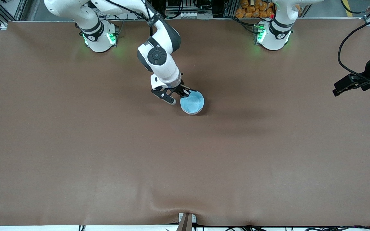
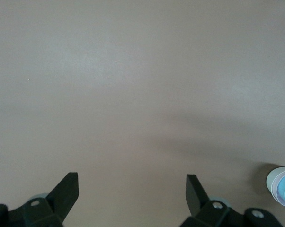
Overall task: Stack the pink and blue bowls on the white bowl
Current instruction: 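Lower the blue bowl onto the pink bowl and open the right gripper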
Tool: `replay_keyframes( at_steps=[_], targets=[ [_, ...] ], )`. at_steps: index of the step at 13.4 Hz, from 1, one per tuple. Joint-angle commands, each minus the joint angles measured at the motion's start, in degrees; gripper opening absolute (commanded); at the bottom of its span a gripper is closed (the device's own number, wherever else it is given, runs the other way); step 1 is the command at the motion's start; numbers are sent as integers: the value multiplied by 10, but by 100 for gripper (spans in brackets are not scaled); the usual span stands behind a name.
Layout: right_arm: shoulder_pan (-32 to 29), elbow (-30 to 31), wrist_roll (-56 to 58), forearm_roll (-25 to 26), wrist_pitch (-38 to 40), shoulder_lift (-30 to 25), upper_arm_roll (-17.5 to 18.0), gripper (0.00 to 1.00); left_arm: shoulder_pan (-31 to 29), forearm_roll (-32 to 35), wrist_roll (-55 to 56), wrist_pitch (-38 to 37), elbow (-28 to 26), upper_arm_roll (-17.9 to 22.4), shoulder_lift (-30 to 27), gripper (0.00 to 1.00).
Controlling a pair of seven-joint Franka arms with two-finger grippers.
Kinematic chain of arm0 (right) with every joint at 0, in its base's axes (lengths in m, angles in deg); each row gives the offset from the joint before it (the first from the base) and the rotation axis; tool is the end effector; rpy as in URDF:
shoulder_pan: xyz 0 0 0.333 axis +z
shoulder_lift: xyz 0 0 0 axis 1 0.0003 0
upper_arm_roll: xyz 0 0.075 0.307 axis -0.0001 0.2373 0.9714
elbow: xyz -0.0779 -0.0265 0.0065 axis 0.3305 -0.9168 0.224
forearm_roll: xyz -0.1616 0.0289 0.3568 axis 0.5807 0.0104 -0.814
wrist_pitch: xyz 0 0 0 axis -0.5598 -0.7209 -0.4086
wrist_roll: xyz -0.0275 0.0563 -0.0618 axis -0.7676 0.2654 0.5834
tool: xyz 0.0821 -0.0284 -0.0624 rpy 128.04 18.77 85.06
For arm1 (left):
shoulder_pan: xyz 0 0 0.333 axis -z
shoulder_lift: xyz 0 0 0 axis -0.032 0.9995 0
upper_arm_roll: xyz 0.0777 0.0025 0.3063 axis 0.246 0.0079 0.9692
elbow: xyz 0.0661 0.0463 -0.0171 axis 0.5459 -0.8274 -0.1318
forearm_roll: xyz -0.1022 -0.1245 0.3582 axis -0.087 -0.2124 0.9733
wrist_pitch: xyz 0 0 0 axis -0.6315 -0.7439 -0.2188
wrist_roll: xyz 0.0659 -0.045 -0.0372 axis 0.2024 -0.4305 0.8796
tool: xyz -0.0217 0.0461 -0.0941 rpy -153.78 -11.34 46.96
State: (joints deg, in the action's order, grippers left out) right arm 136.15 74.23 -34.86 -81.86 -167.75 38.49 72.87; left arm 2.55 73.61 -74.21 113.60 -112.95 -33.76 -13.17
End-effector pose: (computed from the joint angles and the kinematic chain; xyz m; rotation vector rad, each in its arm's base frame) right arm 0.4218 0.4688 0.2663 -2.8082 0.8718 0.1290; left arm 0.5634 -0.0185 0.6179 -3.1125 -0.2920 -0.0313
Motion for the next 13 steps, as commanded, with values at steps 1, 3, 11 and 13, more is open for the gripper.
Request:
replay_keyframes(
  at_steps=[1,3,11,13],
  targets=[
    [9,0,-14,11,-14,17,-7,0,3,-10,-10,1,4,2,-5,100],
    [9,0,-13,12,-22,22,-7,0,6,-10,-10,-3,3,-1,-6,100],
    [-9,-70,-11,12,104,6,-36,100,5,-10,-10,-5,3,-11,-7,100],
    [-9,-170,-8,19,238,6,-78,100,6,-10,-10,-5,1,-14,-7,100]
  ],
)
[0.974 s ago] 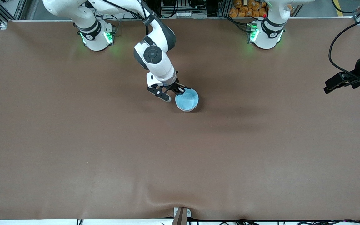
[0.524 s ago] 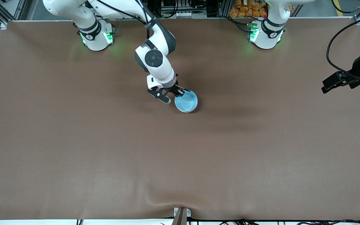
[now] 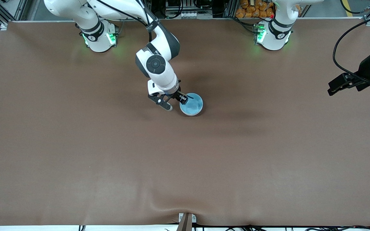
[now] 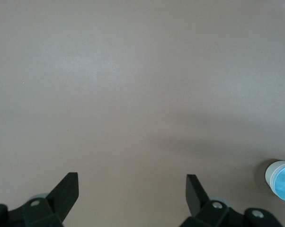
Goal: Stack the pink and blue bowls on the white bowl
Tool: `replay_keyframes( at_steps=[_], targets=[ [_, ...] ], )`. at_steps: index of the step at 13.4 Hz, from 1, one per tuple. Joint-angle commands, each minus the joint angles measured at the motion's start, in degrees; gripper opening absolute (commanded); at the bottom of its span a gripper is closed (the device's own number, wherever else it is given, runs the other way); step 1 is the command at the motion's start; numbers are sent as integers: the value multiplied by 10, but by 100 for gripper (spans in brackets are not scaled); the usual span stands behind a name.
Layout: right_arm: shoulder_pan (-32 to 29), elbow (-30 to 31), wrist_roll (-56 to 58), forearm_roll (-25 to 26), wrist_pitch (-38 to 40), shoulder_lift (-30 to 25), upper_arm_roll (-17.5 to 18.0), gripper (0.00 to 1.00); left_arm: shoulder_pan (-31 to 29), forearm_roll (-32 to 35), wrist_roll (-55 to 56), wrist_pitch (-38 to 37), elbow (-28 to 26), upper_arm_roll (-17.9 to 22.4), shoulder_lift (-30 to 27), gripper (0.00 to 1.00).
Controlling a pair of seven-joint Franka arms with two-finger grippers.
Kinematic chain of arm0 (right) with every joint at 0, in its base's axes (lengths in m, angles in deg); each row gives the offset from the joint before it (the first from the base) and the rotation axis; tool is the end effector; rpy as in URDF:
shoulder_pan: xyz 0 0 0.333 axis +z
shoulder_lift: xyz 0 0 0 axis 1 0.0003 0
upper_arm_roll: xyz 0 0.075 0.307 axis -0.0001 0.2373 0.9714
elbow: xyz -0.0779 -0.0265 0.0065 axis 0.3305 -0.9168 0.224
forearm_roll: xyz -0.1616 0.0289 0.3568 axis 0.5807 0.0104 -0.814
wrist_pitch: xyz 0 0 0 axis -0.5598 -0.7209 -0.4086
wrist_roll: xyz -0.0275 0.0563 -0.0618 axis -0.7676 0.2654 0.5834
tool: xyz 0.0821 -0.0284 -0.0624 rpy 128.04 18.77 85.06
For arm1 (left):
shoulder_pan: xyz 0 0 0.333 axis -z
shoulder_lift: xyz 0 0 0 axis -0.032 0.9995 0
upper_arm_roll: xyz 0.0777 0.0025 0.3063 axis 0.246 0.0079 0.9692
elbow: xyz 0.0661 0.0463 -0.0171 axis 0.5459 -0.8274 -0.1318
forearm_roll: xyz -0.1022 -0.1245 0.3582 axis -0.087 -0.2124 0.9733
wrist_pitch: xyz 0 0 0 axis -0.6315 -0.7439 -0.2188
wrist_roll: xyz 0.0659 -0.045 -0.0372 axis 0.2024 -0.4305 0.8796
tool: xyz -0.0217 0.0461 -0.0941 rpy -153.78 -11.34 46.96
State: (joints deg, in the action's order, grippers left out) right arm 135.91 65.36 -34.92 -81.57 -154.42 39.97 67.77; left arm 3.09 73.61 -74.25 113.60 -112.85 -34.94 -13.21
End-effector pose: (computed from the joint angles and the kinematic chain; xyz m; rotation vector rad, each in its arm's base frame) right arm 0.4724 0.4516 0.2951 -2.8643 0.9657 0.1886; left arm 0.5624 -0.0353 0.6192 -3.1176 -0.2443 -0.0354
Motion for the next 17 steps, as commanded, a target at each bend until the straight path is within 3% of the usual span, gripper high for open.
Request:
replay_keyframes(
  at_steps=[1,3,7,13,16,17],
  targets=[
    [-8,-118,-3,33,152,-10,-46,100,-1,-10,-8,-5,-1,-13,-7,100],
    [-37,-191,38,40,232,-14,-70,100,-1,-10,-8,-6,-8,-21,-11,100],
    [-158,-294,187,35,423,-32,-70,100,-5,-7,-10,-7,-29,-23,-31,100],
    [-285,-322,552,58,554,-112,-101,100,-6,-7,-10,-12,-31,-22,-33,100],
    [-324,-320,766,99,585,-137,-109,100,-8,-9,-45,-13,-25,-17,-27,100],
    [-345,-320,787,103,585,-137,-109,100,-14,-10,-49,-12,-22,-17,-25,100]
  ],
)
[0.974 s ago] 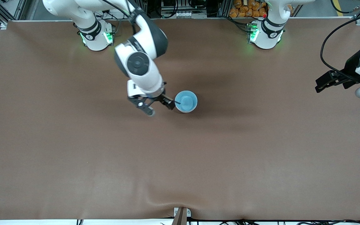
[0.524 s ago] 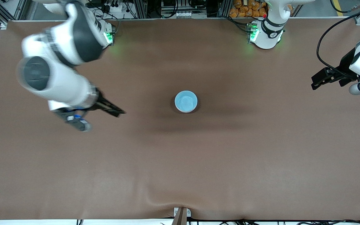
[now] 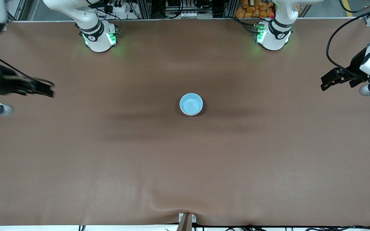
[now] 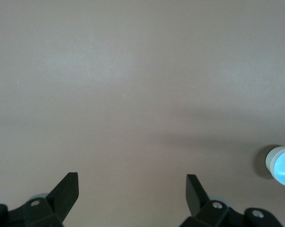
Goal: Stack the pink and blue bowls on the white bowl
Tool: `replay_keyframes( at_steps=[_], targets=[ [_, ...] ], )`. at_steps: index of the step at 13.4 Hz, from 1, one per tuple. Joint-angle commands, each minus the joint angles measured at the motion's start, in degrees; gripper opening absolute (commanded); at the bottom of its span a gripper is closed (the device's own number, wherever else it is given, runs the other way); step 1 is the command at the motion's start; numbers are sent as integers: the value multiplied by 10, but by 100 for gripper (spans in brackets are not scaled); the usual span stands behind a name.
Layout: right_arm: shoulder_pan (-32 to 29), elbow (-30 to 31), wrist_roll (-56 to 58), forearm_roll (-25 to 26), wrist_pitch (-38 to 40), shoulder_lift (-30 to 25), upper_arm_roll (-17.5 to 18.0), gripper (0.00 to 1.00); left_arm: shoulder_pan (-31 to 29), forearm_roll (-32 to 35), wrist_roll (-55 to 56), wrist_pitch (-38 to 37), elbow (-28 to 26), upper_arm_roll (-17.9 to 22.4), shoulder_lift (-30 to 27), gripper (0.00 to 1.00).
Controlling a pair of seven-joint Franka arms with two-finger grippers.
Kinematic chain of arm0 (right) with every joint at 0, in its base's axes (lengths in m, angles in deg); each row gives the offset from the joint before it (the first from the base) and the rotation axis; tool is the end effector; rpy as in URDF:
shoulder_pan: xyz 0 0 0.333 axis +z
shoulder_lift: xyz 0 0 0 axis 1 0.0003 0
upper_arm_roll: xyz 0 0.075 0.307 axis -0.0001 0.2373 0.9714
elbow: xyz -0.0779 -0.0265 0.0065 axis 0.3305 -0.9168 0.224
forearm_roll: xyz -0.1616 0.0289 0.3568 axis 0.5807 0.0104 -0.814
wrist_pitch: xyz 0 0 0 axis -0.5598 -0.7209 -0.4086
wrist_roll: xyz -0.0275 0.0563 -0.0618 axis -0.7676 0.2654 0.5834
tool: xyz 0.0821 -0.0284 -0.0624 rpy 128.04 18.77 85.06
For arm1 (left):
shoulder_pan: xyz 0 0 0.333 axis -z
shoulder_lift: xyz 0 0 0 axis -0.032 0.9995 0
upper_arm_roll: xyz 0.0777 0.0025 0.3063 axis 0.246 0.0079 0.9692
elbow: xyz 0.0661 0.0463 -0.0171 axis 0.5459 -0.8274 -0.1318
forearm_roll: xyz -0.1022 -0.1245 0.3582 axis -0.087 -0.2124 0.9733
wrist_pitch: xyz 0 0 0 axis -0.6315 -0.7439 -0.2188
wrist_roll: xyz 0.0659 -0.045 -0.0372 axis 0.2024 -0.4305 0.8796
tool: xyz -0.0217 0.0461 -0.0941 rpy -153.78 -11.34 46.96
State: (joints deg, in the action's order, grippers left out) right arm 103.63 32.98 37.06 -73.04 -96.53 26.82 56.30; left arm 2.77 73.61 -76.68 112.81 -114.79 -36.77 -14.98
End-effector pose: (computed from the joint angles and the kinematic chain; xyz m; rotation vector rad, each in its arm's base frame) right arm 0.5896 0.0250 0.6260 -3.0865 -0.0279 0.2831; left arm 0.5500 -0.0495 0.6191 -3.1201 -0.1370 -0.0096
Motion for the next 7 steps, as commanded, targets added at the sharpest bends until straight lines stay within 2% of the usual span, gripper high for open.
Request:
replay_keyframes(
  at_steps=[1,3,4,7],
  targets=[
    [-62,-3,72,13,4,-3,22,100,-12,-10,-25,-4,3,1,-5,100],
    [-180,-40,73,13,3,9,149,100,-12,-10,-19,-4,11,1,2,100],
    [-193,-49,64,22,0,11,173,100,-12,-10,-20,-4,11,1,3,100],
    [-190,-58,62,15,-12,-9,178,100,-13,-10,-25,-4,11,1,3,100]
  ],
)
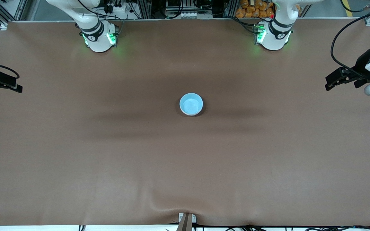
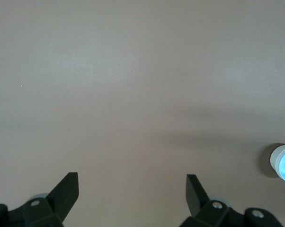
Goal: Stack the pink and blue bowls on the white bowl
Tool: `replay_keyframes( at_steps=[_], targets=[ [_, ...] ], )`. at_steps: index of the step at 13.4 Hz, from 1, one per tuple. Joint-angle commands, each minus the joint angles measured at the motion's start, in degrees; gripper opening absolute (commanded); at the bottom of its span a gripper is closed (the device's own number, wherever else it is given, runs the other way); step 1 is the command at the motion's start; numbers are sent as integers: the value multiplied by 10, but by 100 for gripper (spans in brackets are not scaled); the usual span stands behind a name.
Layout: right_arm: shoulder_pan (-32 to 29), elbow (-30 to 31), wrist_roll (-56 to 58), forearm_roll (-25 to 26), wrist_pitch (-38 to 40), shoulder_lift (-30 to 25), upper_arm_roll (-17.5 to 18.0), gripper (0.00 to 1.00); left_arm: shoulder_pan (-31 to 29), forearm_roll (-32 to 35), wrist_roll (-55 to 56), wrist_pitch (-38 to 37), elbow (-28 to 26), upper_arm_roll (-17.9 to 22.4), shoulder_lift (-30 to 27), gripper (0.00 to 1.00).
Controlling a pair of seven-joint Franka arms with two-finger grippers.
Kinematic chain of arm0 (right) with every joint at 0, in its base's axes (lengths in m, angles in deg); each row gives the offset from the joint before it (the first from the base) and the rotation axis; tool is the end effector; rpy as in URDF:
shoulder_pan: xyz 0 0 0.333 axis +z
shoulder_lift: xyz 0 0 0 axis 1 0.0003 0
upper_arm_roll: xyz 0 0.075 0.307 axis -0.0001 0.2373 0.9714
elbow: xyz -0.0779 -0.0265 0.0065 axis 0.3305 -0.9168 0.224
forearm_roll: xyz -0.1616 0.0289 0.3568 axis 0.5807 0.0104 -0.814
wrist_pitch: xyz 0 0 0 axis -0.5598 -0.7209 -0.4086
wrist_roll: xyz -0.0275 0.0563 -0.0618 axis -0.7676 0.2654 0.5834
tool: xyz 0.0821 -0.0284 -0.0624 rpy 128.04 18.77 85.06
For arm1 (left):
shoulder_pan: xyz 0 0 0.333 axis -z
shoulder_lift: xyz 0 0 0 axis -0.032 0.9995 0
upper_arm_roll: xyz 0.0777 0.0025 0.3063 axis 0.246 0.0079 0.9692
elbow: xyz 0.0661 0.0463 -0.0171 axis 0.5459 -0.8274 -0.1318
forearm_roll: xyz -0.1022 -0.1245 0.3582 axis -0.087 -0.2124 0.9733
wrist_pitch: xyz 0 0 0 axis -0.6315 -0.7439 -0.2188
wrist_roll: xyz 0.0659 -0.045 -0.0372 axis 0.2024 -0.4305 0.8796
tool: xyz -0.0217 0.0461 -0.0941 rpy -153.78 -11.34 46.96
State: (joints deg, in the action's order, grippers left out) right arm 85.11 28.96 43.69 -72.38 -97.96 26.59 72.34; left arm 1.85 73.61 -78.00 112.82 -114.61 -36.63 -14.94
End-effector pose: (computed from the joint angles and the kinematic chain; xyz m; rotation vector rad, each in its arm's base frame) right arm 0.5915 -0.0249 0.6581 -3.0369 -0.1344 0.1246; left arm 0.5512 -0.0394 0.6202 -3.1206 -0.1299 -0.0130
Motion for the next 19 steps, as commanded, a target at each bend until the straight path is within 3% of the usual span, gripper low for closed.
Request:
replay_keyframes(
  at_steps=[1,5,8,12,19],
  targets=[
    [11,1,-6,12,-5,-20,12,100,-4,-10,-12,-5,10,-1,3,100],
    [26,201,-51,14,-83,-153,-8,100,-6,-10,-13,-6,3,-2,2,100],
    [27,202,-94,16,-66,-157,0,100,-5,-10,-13,-9,-3,-6,-1,100],
    [26,174,-94,66,-73,-145,23,100,-3,-10,-14,-8,0,-7,2,100],
    [23,174,-95,65,-72,-148,22,100,-4,-22,-14,-9,13,-6,3,100]
  ],
)
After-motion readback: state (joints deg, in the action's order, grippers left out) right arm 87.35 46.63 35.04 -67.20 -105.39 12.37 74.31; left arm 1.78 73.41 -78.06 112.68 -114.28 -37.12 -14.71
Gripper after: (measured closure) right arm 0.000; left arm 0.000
